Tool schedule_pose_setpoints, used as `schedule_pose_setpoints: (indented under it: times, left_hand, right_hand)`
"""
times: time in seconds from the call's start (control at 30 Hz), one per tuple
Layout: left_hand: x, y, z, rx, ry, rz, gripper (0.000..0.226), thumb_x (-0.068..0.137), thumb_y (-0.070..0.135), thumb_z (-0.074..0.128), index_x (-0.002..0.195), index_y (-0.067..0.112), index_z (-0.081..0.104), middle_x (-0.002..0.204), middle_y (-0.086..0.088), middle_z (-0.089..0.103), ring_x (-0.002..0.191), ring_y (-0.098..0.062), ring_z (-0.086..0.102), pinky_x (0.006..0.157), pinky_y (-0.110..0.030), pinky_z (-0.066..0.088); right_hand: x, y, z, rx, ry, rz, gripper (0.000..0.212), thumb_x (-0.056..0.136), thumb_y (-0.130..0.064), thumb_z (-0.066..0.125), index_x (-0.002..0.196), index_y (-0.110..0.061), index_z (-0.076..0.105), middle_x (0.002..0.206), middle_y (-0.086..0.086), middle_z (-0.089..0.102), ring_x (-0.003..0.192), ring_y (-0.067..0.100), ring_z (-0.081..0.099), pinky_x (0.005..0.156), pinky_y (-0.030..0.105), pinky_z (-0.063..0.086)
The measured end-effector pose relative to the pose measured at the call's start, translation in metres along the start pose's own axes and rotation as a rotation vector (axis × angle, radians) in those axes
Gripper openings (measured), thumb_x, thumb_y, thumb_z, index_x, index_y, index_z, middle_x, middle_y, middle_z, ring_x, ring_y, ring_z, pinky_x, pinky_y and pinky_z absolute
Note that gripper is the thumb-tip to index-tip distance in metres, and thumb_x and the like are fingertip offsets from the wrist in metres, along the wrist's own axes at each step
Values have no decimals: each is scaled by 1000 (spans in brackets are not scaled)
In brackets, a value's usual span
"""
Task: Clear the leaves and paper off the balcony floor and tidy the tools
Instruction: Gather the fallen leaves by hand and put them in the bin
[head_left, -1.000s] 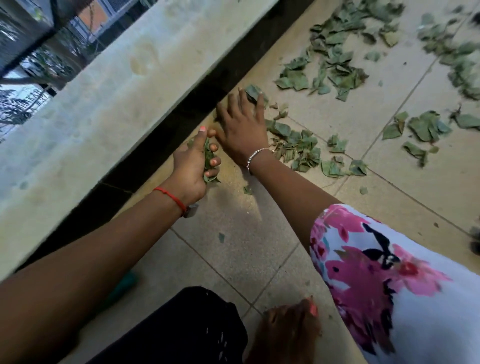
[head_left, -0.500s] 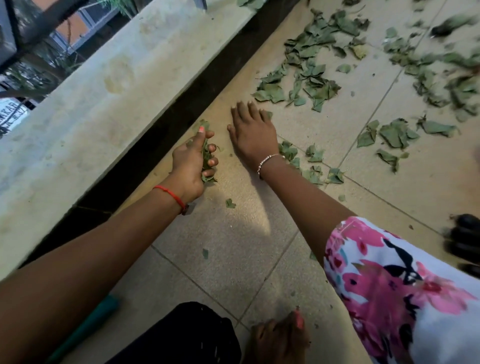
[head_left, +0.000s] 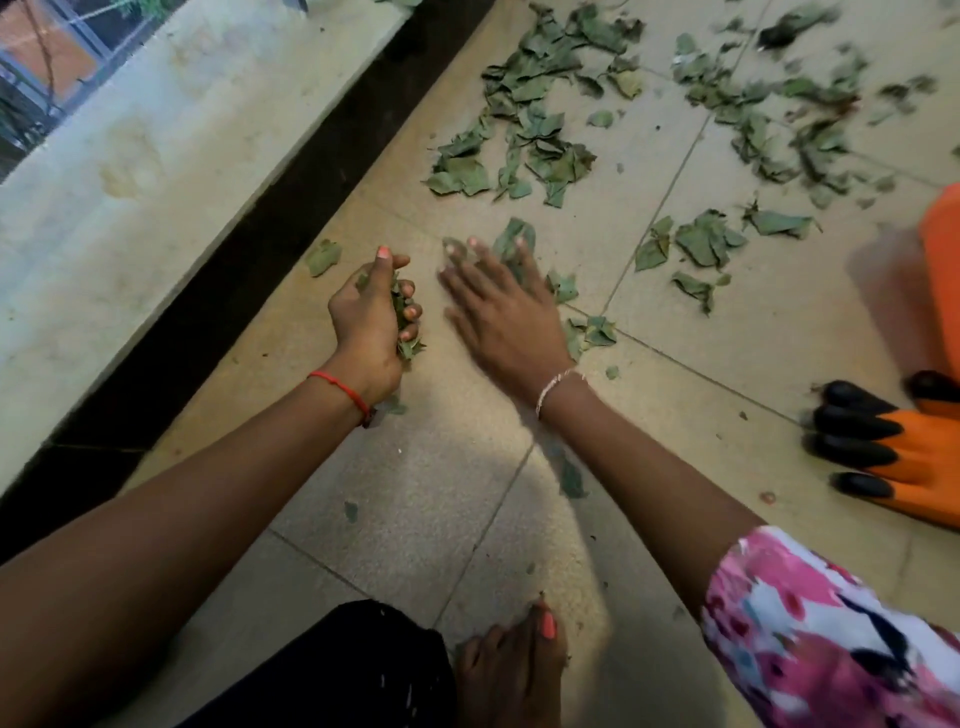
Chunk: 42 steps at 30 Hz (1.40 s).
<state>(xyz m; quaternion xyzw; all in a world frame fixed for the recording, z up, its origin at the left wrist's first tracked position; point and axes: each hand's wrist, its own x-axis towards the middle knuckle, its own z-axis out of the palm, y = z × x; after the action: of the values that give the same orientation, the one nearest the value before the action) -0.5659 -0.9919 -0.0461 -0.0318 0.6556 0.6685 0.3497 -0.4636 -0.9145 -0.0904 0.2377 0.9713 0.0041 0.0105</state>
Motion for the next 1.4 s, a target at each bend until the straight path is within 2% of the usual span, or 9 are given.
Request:
schedule_pose_setpoints:
  times: [0.2, 0.5, 0.77, 0.9, 0.97, 1.03, 1.13, 1.23, 1.4]
  left_hand:
    - [4, -2, 27, -21, -14, 2, 26, 100, 30, 43, 82, 16, 56, 59, 2, 45, 41, -6, 38, 38, -18, 27]
    - [17, 16, 9, -197, -22, -68, 24, 101, 32, 38, 86, 18, 50, 52, 7, 42, 35, -2, 32, 34, -14, 22]
    - [23, 29, -40, -231, 7, -48, 24, 100, 36, 39, 87, 19, 48, 53, 7, 42, 36, -3, 31, 33, -15, 21]
    - [14, 27, -46, -209, 113, -25, 24, 100, 36, 39, 86, 19, 49, 55, 8, 43, 36, -2, 32, 34, -14, 21]
    - [-10, 11, -50, -32, 67, 28, 20, 100, 34, 40, 87, 20, 47, 70, 13, 46, 35, -3, 39, 38, -12, 23]
    - [-78, -48, -77, 254, -302, 62, 6, 92, 29, 45, 87, 26, 44, 94, 24, 47, 42, -6, 54, 50, -11, 33]
    - [-173, -181, -90, 914, -303, 163, 13, 83, 32, 39, 88, 28, 50, 72, 12, 60, 50, -9, 60, 48, -18, 45]
    - [-90, -61, -77, 363, -251, -356, 72, 83, 78, 4, 96, 24, 49, 70, 11, 59, 58, -3, 57, 57, -31, 43]
    - [11, 18, -29, -83, 26, -53, 24, 100, 34, 41, 85, 19, 50, 59, 5, 41, 36, -3, 32, 32, -15, 23]
  right_hand:
    - [-4, 48, -14, 47, 70, -12, 61, 95, -48, 15, 143, -17, 37, 154, 5, 27, 144, 21, 19, 115, 51, 2]
    - [-57, -42, 0, 167, -82, -232, 69, 94, -53, 16, 149, -12, 18, 157, 5, 18, 146, 16, 11, 116, 41, -7]
    - [-18, -37, -11, 223, -21, 96, 58, 102, -37, 16, 150, -9, 1, 159, 6, -4, 146, 16, -7, 114, 41, -14]
    - [-40, -77, -13, 299, -48, -118, 61, 101, -39, 19, 150, -7, 3, 158, 11, -2, 146, 22, -7, 116, 38, -9]
    - [-45, -90, -6, 245, -78, -238, 60, 99, -41, 16, 150, -12, 9, 159, 9, 5, 147, 21, -1, 117, 39, -7]
    - [-38, -90, 0, 185, -81, -252, 58, 99, -43, 16, 151, -16, 10, 159, 5, 7, 147, 18, 1, 115, 40, -11]
    - [-16, -70, 0, 91, -50, -126, 56, 101, -42, 12, 151, -19, 3, 159, 1, 2, 146, 16, -4, 110, 40, -20]
    - [5, -35, 1, -35, 16, 62, 55, 100, -40, 8, 150, -17, 2, 158, 2, 1, 146, 17, -5, 108, 42, -24]
    - [12, 29, -2, -69, 88, 142, 51, 101, -31, 19, 150, -14, 20, 159, 1, 9, 147, 17, 0, 107, 44, -25]
